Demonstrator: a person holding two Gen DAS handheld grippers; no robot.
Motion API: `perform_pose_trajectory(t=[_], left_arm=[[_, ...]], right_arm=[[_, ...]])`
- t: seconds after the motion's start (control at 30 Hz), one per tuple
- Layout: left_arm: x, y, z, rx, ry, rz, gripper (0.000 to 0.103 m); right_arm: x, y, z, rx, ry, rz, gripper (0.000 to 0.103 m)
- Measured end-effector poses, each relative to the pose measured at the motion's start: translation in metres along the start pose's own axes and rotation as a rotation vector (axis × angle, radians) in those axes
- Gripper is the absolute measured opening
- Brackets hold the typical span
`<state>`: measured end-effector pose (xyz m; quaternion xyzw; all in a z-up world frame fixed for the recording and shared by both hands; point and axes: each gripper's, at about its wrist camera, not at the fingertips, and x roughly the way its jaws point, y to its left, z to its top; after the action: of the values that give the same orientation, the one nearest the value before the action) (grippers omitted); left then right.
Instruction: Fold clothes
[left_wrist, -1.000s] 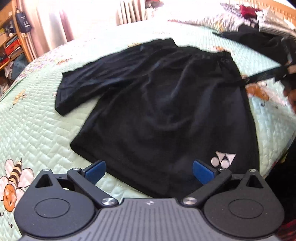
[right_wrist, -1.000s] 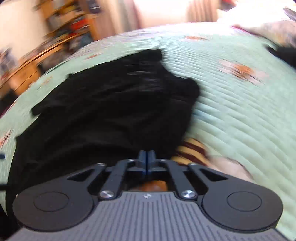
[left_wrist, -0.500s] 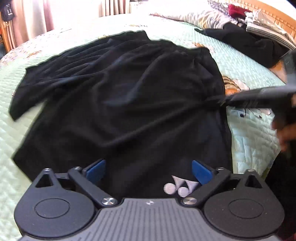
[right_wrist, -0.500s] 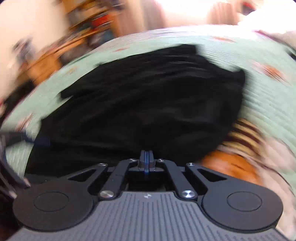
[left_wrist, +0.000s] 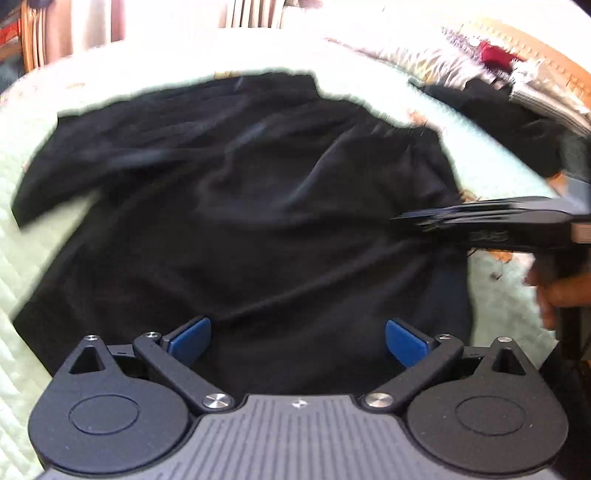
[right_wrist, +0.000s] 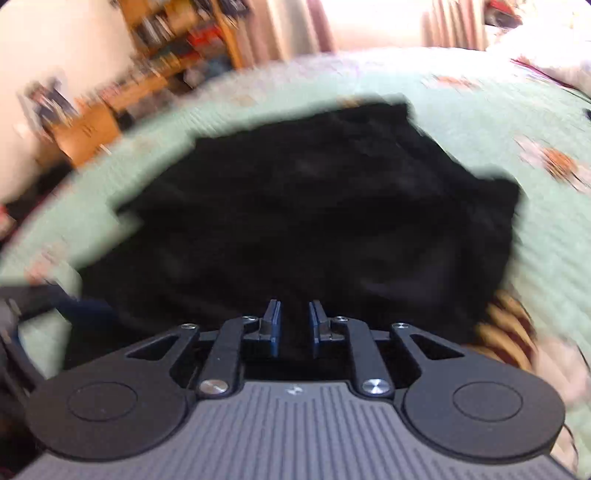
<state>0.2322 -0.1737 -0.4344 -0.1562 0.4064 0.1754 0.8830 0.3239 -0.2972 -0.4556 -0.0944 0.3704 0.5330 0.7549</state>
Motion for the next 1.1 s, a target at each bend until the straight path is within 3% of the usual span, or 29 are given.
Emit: perform_pose_trajectory(t=[0.03,0.13,0.17,0.23,0.3,0.37,0.47,0.5,0.53,0.6,0.67,0.7,0.73,0.8,0.9,0.97,1.03,1.1], left_arm=[[-0.001,-0.007,-0.002,0.038,-0.003,0.006,0.102],[-0.006,-0.023,-0.004,0.122,-0.002,-0.026,0.101],[-0.009,-0.024,-0.003,0.126,-0.010,-0.040,0.098],[-0.016,-0.025,0.001,0.116,-0.039,-0.061,0.098],[-0.018,-0.021,0.006,0.090,-0.075,-0.057,0.100],[-0.012,-0.015,0.008,0.050,-0.084,-0.034,0.102],[0.010,-0.007,0.010,-0.004,-0.015,-0.023,0.102],[0.010,-0.012,0.009,0.025,-0.024,-0.014,0.102],[0.010,-0.018,0.008,0.057,-0.025,-0.019,0.102],[0.003,-0.028,0.004,0.100,-0.020,-0.069,0.102],[-0.003,-0.034,0.004,0.122,-0.026,-0.098,0.100],[-0.005,-0.034,0.006,0.122,-0.032,-0.098,0.099],[-0.007,-0.033,0.008,0.112,-0.043,-0.096,0.099],[-0.014,-0.024,0.012,0.065,-0.074,-0.091,0.099],[-0.016,-0.005,0.013,-0.026,-0.086,-0.049,0.100],[-0.010,0.009,0.008,-0.081,-0.041,-0.033,0.099],[-0.011,0.015,0.000,-0.085,-0.042,-0.041,0.100],[-0.016,0.008,-0.005,-0.042,-0.038,-0.049,0.102]], right_arm=[[-0.010,-0.011,-0.007,0.050,-0.018,-0.012,0.000],[-0.033,-0.029,-0.009,0.142,-0.063,-0.033,0.000],[-0.040,-0.033,-0.007,0.164,-0.077,-0.038,0.002],[-0.045,-0.031,0.001,0.165,-0.111,-0.002,0.017],[-0.043,-0.018,0.012,0.125,-0.149,0.072,0.018],[-0.023,-0.002,0.022,0.072,-0.117,0.113,0.021],[0.009,-0.005,0.022,0.083,-0.037,0.130,0.021],[0.018,-0.014,0.017,0.113,-0.007,0.117,0.016],[0.018,-0.028,0.008,0.163,-0.018,0.097,0.000],[0.004,-0.062,-0.005,0.314,-0.064,0.103,0.000],[-0.014,-0.070,-0.007,0.326,-0.090,0.020,0.000],[-0.021,-0.066,-0.003,0.298,-0.101,-0.016,0.000],[-0.027,-0.061,0.001,0.271,-0.113,-0.048,0.010],[-0.034,-0.046,0.004,0.224,-0.136,0.007,0.021],[-0.027,-0.017,0.008,0.148,-0.103,0.151,0.022],[-0.019,-0.004,0.000,0.109,-0.048,0.249,0.022],[-0.011,-0.006,-0.013,0.088,0.005,0.219,0.019],[-0.014,-0.024,-0.025,0.090,-0.006,0.114,0.000]])
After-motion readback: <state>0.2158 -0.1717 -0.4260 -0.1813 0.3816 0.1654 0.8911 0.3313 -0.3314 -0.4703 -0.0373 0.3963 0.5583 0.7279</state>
